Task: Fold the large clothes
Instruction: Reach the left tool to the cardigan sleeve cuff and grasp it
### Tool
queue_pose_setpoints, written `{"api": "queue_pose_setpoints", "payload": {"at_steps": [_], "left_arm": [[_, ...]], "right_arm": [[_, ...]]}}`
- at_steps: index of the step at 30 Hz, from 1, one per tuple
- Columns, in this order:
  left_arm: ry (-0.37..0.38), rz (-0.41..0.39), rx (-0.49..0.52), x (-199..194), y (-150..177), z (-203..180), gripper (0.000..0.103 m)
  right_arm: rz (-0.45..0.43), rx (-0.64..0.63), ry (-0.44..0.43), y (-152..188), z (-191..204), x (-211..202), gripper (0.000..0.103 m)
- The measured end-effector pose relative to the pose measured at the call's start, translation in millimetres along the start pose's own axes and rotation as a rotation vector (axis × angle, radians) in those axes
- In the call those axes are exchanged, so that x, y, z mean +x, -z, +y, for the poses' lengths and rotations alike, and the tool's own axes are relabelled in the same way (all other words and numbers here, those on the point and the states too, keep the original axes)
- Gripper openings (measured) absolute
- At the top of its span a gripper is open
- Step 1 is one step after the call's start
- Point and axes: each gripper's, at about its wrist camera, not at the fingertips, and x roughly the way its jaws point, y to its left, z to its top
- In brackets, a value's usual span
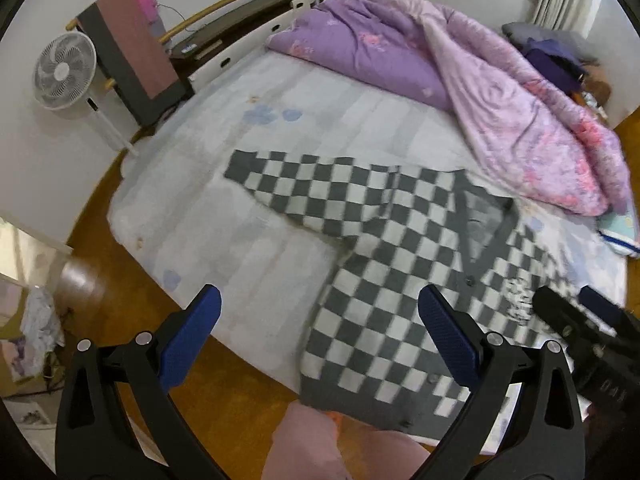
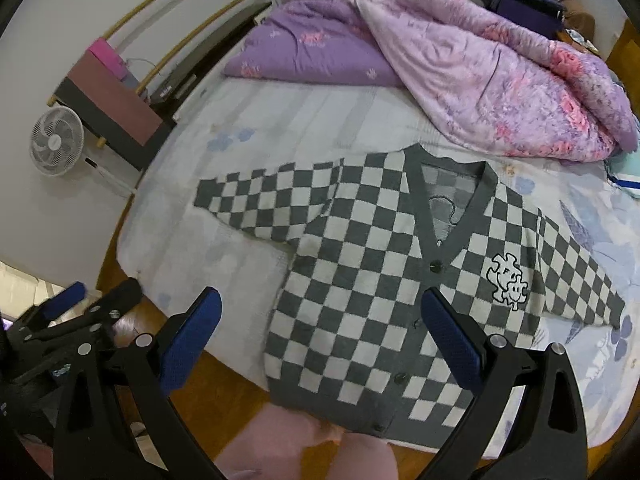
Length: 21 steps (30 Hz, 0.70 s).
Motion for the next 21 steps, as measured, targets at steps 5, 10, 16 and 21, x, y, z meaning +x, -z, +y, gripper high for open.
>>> {"api": "queue_pose_setpoints", "payload": {"at_steps": [5, 10, 16, 21], "left_arm": [[-0.036, 0.051, 0.013, 27, -9, 13, 0.098], [-0.040, 0.110, 0.021, 64, -16, 33, 0.098], [0.027, 0.160, 0.002, 134, -40, 74, 0.098], [0.091, 0.187, -0.033, 212, -74, 119, 0.098]], "right_arm": [[0.047, 0.020, 0.029, -17, -12, 33, 0.096], [0.100, 0.087, 0.068, -24, -18, 66, 0.096], [0.133, 0.173, 0.109, -31, -14, 108, 0.096], [0.142, 0.330, 0.046, -51, -8, 166, 0.096]]}}
